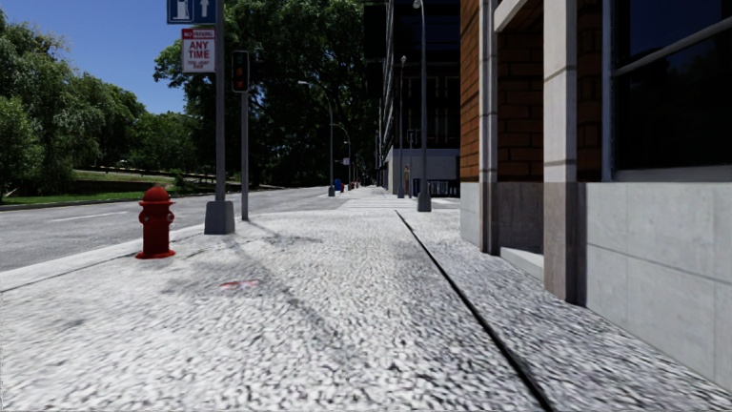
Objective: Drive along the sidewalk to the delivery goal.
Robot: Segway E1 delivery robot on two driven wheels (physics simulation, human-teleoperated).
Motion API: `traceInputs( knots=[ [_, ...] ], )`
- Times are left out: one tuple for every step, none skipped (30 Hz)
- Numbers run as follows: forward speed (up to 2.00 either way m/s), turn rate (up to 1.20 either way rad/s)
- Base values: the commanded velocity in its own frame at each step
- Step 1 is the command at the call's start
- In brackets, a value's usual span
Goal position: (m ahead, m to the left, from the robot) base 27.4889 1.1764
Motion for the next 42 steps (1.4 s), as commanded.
traceInputs(
  knots=[
    [2.00, 0.00],
    [2.00, 0.00],
    [2.00, 0.00],
    [2.00, 0.00],
    [2.00, 0.00],
    [2.00, 0.00],
    [2.00, 0.00],
    [2.00, 0.00],
    [2.00, 0.00],
    [2.00, 0.00],
    [2.00, 0.00],
    [2.00, 0.00],
    [2.00, 0.00],
    [2.00, 0.00],
    [2.00, 0.00],
    [2.00, 0.00],
    [2.00, 0.00],
    [2.00, 0.00],
    [2.00, 0.00],
    [2.00, 0.00],
    [2.00, 0.00],
    [2.00, 0.00],
    [2.00, 0.00],
    [2.00, 0.00],
    [2.00, 0.00],
    [2.00, 0.00],
    [2.00, 0.00],
    [2.00, 0.00],
    [2.00, 0.00],
    [2.00, 0.00],
    [2.00, 0.00],
    [2.00, 0.00],
    [2.00, 0.00],
    [2.00, 0.00],
    [2.00, 0.00],
    [2.00, 0.00],
    [2.00, 0.00],
    [2.00, 0.00],
    [2.00, 0.00],
    [2.00, 0.00],
    [2.00, 0.00],
    [2.00, 0.00]
  ],
)
